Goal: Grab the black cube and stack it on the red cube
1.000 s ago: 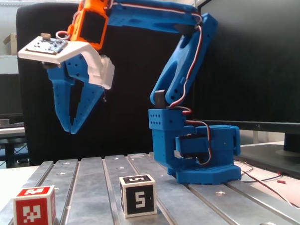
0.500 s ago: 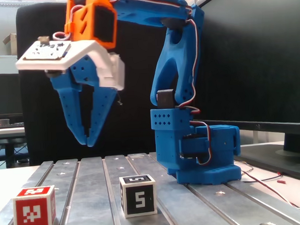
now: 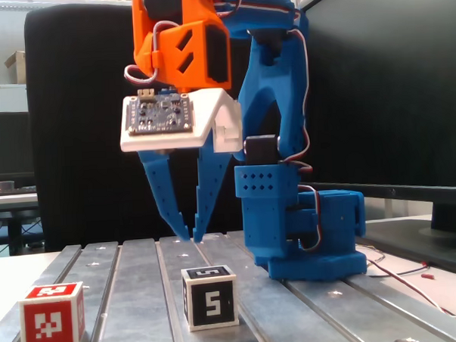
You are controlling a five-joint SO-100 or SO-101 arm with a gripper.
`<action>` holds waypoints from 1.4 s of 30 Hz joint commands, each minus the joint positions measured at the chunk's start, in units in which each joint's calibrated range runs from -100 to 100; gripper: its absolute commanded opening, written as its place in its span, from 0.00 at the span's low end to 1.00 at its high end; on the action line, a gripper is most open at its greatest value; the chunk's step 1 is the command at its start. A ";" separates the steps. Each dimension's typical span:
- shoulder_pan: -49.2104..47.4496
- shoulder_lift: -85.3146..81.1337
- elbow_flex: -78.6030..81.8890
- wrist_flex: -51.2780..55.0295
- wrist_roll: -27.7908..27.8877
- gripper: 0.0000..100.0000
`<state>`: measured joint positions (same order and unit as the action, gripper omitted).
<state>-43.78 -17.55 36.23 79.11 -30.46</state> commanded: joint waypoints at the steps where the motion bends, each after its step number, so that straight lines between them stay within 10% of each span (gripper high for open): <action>1: -1.22 -1.00 1.26 0.28 0.16 0.01; 42: -5.95 -0.92 2.62 0.19 -1.73 0.24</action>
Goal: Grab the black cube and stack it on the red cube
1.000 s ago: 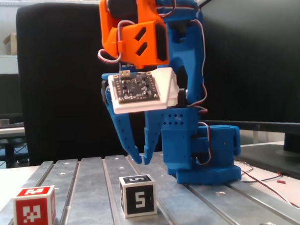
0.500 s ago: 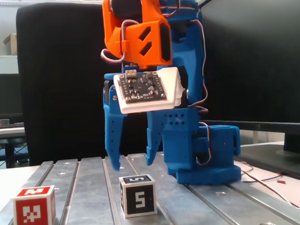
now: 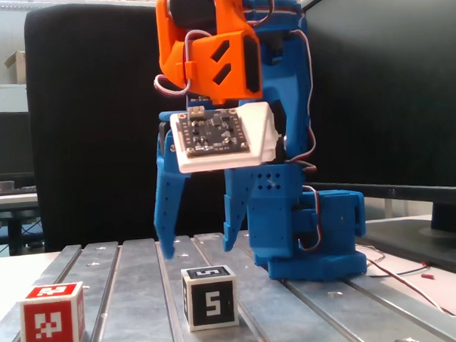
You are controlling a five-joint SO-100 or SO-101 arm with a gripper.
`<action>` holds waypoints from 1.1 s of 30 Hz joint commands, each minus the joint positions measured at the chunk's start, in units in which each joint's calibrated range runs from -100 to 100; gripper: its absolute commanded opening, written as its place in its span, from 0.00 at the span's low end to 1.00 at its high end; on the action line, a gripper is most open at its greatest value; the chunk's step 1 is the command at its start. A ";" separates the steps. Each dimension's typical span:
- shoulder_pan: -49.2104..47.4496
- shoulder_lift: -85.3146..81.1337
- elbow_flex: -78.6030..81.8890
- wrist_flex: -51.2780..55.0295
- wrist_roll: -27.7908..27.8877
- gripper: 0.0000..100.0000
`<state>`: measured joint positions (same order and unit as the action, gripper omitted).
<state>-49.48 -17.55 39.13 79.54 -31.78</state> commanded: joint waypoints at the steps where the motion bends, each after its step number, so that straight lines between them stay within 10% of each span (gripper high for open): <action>1: -0.39 -0.92 -0.28 -0.24 -0.42 0.24; 33: -2.46 -0.58 7.86 -9.73 -0.42 0.24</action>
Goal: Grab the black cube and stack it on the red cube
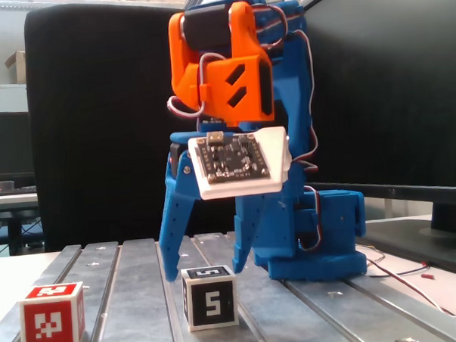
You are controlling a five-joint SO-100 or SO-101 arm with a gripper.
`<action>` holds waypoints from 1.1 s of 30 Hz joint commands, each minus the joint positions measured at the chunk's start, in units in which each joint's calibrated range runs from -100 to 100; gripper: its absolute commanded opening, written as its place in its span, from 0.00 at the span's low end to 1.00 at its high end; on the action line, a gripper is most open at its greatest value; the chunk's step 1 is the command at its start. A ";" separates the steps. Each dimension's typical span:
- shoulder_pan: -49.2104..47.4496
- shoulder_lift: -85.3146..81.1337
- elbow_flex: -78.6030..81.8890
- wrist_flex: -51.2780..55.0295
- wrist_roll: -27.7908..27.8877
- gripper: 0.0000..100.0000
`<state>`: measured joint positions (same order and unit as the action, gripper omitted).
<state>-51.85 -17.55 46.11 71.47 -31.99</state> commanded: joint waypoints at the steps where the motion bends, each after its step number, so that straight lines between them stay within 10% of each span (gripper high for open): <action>1: -0.09 -0.58 1.61 -2.59 -0.21 0.24; 33: -0.01 0.00 6.59 -9.60 -0.10 0.18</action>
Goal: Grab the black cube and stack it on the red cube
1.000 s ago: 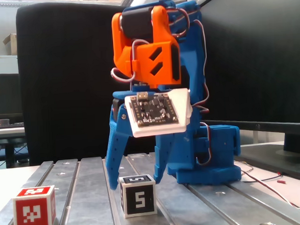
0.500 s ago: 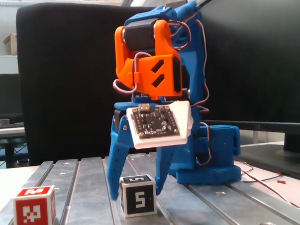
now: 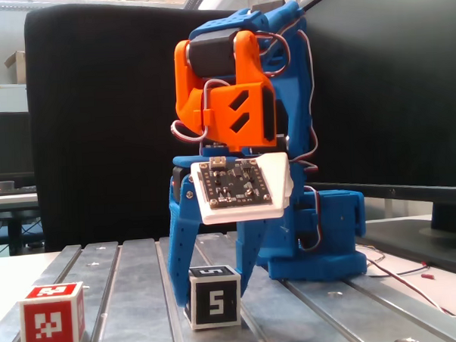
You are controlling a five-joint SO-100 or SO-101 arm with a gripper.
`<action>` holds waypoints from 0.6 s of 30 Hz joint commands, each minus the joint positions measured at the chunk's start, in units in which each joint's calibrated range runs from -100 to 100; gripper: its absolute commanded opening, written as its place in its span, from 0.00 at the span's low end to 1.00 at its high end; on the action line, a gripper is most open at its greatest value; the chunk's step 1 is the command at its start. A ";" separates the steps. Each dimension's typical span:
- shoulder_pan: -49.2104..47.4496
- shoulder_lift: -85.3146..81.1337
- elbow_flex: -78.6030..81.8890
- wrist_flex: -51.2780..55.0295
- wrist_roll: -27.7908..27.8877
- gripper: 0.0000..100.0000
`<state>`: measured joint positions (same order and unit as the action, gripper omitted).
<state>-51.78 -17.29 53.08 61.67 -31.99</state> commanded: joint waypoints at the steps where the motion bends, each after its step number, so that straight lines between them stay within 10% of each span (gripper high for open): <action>1: -0.09 -0.33 -0.48 0.28 0.06 0.18; 18: 3.61 -0.33 -19.02 19.18 2.63 0.18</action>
<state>-49.19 -17.21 39.58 77.05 -29.89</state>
